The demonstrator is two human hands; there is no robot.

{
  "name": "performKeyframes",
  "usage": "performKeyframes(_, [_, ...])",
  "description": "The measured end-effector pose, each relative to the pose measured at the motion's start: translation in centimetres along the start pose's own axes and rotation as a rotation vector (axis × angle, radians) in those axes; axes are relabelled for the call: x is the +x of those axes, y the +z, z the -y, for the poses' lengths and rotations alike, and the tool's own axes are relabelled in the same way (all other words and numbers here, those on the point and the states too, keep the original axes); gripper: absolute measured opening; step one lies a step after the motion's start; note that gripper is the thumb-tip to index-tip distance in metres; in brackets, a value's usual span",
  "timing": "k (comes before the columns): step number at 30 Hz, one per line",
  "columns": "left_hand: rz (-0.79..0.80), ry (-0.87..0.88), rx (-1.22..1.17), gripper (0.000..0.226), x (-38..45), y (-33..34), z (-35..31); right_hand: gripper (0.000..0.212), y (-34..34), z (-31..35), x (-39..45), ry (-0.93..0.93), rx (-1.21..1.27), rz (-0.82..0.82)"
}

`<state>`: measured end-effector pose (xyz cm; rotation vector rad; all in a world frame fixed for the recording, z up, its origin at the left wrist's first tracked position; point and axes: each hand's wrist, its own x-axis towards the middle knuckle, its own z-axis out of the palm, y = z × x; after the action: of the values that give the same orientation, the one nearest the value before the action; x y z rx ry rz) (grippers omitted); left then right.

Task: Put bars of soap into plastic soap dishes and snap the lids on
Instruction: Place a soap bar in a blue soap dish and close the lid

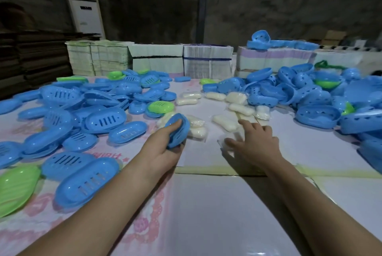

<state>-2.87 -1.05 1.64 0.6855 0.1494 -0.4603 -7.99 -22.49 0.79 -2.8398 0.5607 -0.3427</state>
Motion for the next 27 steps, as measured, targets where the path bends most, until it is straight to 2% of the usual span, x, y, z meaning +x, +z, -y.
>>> performKeyframes(3, [-0.027,-0.028,0.077,0.009,-0.3,0.0,-0.3,0.082,0.0,0.1,-0.3,-0.016,-0.025,0.07])
performKeyframes(5, [-0.046,-0.054,0.126,0.008,-0.6,0.2,-0.2,0.08,0.0,0.2,-0.4,-0.021,-0.011,0.069])
performKeyframes(7, [-0.053,-0.091,0.078,0.009,-0.8,0.4,0.0,0.075,-0.3,0.3,-0.5,-0.036,0.035,0.083])
performKeyframes(12, [-0.033,-0.177,-0.061,0.028,-1.4,1.1,0.3,0.042,-1.2,-0.3,-0.5,-0.155,0.237,0.202])
performKeyframes(14, [-0.022,-0.178,-0.097,0.034,-1.4,1.1,0.6,0.026,-1.2,-0.3,-0.5,-0.154,0.313,0.106])
performKeyframes(15, [-0.019,-0.177,-0.095,0.039,-1.4,1.1,0.8,0.025,-1.2,-0.3,-0.5,-0.14,0.289,0.041])
performKeyframes(17, [-0.03,-0.171,-0.067,0.048,-1.4,1.1,1.2,0.044,-1.0,-0.3,-0.5,-0.054,0.138,-0.004])
performKeyframes(20, [-0.044,-0.157,-0.004,0.059,-1.4,1.1,1.6,0.071,-0.9,-0.6,-0.3,0.079,-0.052,0.088])
performKeyframes(24, [-0.024,-0.15,0.103,0.056,-1.6,1.2,1.6,0.075,-1.2,-0.9,-0.3,0.037,0.088,0.155])
performKeyframes(27, [-0.027,-0.123,0.169,0.057,-1.6,1.2,1.7,0.069,-1.4,-0.7,-1.0,-0.064,0.135,0.122])
